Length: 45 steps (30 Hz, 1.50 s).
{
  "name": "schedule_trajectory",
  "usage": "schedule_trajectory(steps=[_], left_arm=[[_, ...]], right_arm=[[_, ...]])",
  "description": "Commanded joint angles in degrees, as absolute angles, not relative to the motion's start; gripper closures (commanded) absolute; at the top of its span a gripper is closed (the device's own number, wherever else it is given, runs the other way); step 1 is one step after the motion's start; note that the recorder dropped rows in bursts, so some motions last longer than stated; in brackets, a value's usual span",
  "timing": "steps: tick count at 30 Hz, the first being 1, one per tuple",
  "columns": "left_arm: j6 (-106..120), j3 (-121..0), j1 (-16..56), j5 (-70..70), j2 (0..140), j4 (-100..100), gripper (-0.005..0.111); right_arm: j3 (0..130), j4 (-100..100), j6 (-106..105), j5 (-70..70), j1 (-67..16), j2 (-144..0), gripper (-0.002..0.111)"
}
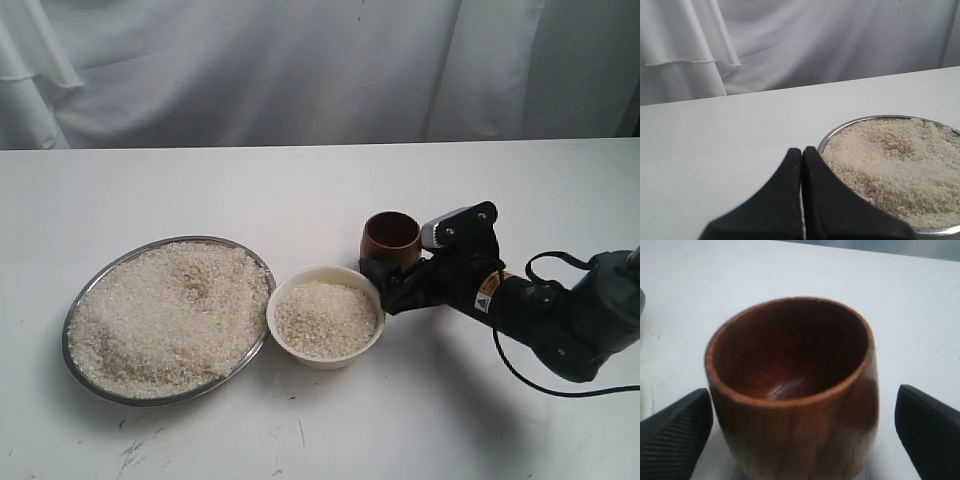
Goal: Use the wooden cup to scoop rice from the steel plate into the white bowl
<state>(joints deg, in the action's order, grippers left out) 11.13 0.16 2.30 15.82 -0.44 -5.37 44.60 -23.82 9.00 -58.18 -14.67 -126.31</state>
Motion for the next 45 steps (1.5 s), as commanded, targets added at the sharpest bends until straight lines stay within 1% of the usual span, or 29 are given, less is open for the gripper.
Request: schedule_trajectory(steps=[1,9,12,14,20,21,23,26,29,34,38,41,43,45], left_arm=[[10.99,0.0,2.68,15.24,0.0,-5.43,0.107],[10.85,0.0,2.68,15.24,0.0,-5.43,0.107],[10.85,0.0,2.68,15.24,0.0,-5.43,0.107],[10.85,0.0,2.68,15.24,0.0,-5.43,0.107],[10.96,0.0,2.68,15.24,0.0,-5.43,0.107],[10.96,0.0,2.68,15.24,0.0,-5.43,0.107],[10.96,0.0,2.68,15.24,0.0,-5.43,0.107],[10.96,0.0,2.68,15.24,0.0,-5.43,0.107],[10.86,0.0,2.68,15.24,0.0,-5.43,0.107],[10.86,0.0,2.68,15.24,0.0,-5.43,0.107],[10.86,0.0,2.68,15.24,0.0,-5.43,0.107],[10.97,0.0,2.68,15.24,0.0,-5.43,0.107],[10.97,0.0,2.68,15.24,0.0,-5.43,0.107],[10.97,0.0,2.68,15.24,0.0,-5.43,0.107]], right_arm=[[44.6,-25.22,6.98,-59.53,-14.66,-121.77,0.018],[44.6,-24.54,6.72,-58.65,-14.66,-113.67,0.018],[44.6,-24.42,6.11,-58.16,-14.66,-110.33,0.024],[44.47,-24.69,6.11,-56.05,-14.66,-107.56,0.036],[42.14,-26.07,7.86,-50.04,-14.66,-99.24,0.088],[41.56,-25.96,7.96,-49.2,-14.66,-97.79,0.096],[40.23,-25.69,7.95,-47.57,-14.66,-94.96,0.107],[37.66,-20.77,8.73,-45.8,-14.66,-89.43,0.108],[35.19,-11.59,8.84,-44.21,-14.66,-83.61,0.108],[34.47,-2.39,8.84,-44.11,-14.66,-78.53,0.108],[34.47,0.0,8.49,-44.51,-14.66,-76.88,0.108],[34.47,0.98,3.28,-43.87,-14.66,-76.49,0.108],[34.47,0.98,2.86,-41.7,-14.66,-76.37,0.108],[34.47,1.12,2.68,-36.39,-14.66,-75.4,0.108]])
